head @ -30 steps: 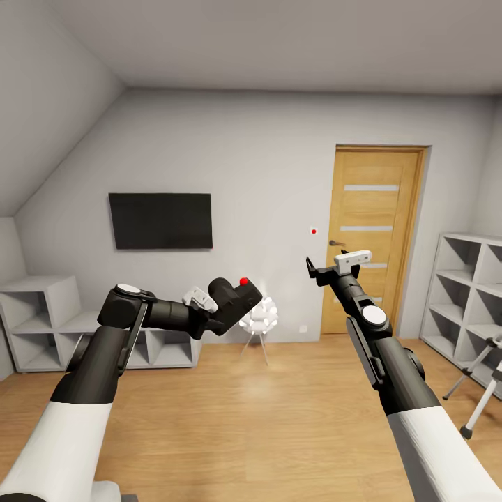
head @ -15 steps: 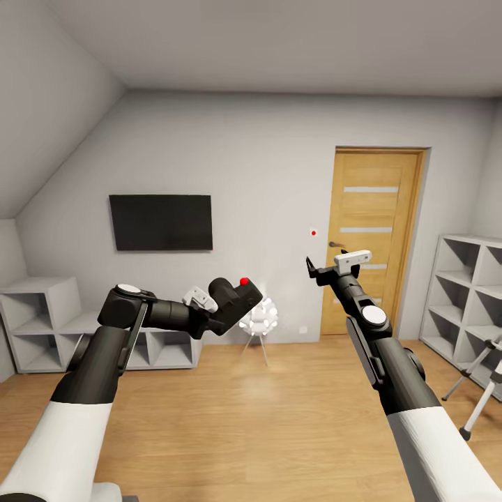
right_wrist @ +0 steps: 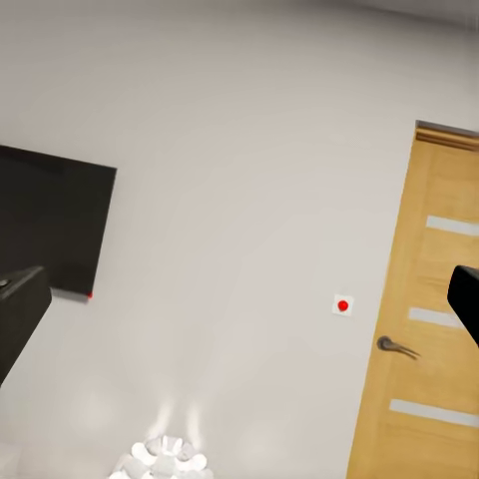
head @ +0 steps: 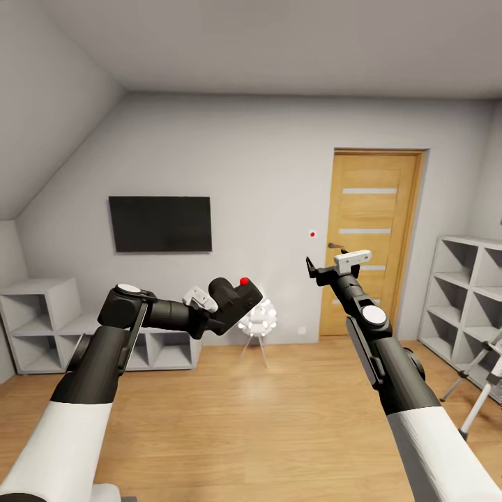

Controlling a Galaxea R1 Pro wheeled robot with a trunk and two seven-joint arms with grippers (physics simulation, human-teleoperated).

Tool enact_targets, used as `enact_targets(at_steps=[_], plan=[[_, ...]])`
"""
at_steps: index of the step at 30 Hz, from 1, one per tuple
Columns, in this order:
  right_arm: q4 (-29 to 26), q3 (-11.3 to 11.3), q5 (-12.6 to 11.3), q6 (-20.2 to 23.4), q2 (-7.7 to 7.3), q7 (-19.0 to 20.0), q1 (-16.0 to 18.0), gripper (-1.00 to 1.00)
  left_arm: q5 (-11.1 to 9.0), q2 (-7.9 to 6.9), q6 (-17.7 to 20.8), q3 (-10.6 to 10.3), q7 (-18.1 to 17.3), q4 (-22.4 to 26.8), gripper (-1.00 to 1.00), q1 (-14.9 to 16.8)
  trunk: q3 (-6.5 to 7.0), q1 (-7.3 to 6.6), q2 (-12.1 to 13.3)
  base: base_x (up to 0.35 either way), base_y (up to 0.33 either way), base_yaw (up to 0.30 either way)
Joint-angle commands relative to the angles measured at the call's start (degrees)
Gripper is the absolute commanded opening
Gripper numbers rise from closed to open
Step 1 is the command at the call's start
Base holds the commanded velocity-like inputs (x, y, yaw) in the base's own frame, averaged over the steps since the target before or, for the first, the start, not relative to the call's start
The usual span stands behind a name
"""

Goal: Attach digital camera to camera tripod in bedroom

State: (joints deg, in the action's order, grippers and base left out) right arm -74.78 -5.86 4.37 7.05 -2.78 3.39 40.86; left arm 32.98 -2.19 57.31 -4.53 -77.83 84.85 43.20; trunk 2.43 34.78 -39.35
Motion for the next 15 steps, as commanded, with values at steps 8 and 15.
enact_targets(at_steps=[8,15], plan=[[-0.08,-0.03,0.46,0.35,-0.03,0.13,0.01,1.00,0.59,-0.01,0.52,-0.04,-0.75,0.05,-1.00,0.04,1.42,-1.75,3.20,0.000,-0.116,0.000],[-0.08,-0.03,0.46,0.35,-0.03,0.13,0.01,1.00,0.59,0.00,0.53,-0.01,-0.75,0.05,-1.00,0.04,2.68,-3.28,6.00,0.000,-0.052,0.000]])
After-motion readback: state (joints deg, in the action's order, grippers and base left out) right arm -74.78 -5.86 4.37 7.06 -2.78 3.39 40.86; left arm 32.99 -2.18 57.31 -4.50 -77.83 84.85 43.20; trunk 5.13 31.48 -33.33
